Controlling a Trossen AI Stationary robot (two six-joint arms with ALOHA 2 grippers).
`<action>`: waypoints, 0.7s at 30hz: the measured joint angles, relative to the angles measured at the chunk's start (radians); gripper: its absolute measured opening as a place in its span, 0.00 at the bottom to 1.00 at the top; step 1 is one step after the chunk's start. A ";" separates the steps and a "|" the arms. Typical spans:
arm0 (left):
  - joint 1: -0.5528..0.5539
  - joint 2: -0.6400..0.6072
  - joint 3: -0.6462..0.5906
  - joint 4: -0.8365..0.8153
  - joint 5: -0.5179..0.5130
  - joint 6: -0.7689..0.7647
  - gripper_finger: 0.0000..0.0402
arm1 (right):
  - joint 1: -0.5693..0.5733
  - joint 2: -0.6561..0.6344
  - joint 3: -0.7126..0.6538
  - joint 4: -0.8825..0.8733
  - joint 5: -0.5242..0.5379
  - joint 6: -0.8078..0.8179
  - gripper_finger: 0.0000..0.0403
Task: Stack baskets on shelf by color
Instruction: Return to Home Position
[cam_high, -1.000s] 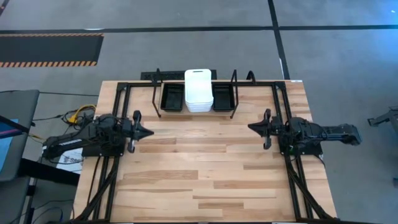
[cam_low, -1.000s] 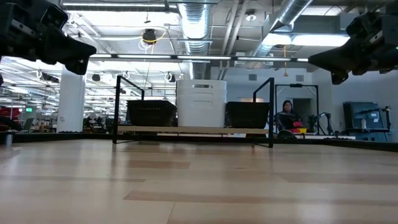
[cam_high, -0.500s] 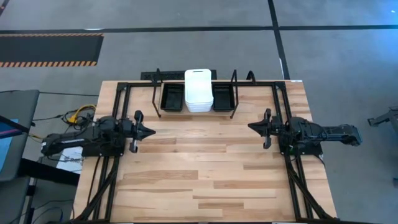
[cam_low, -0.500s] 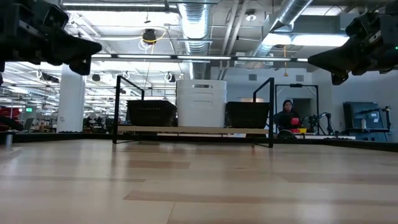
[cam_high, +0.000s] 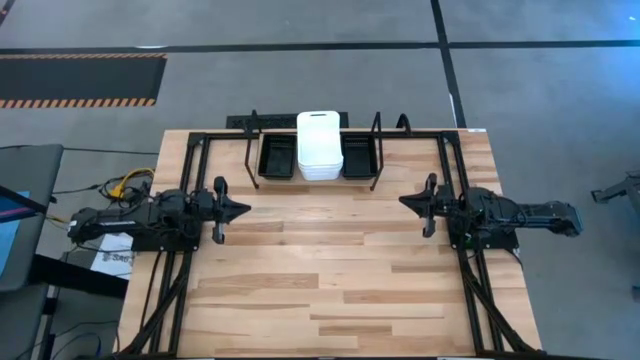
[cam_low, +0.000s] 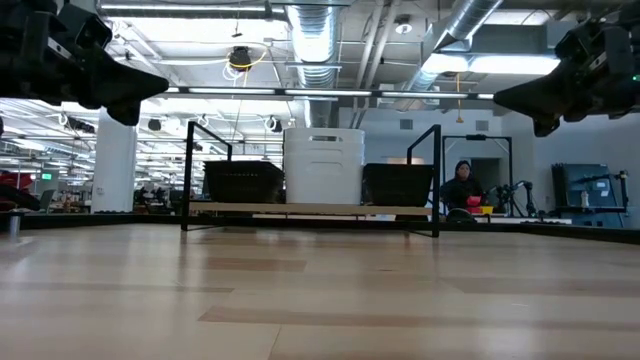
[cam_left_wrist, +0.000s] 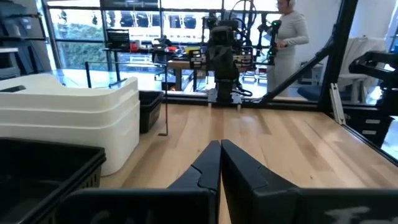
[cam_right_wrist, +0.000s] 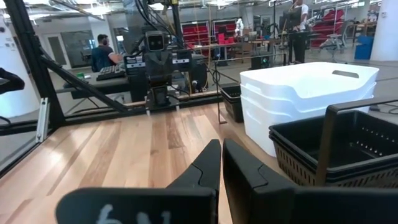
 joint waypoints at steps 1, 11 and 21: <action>-0.002 0.000 0.000 0.000 0.000 0.000 0.00 | -0.002 0.000 0.000 0.000 0.000 0.000 0.09; -0.003 0.000 0.000 -0.001 -0.001 -0.002 0.00 | -0.012 0.000 0.000 -0.012 -0.003 0.001 0.09; -0.003 0.000 -0.001 -0.002 0.000 -0.045 0.00 | -0.012 0.000 0.000 -0.015 -0.004 0.001 0.09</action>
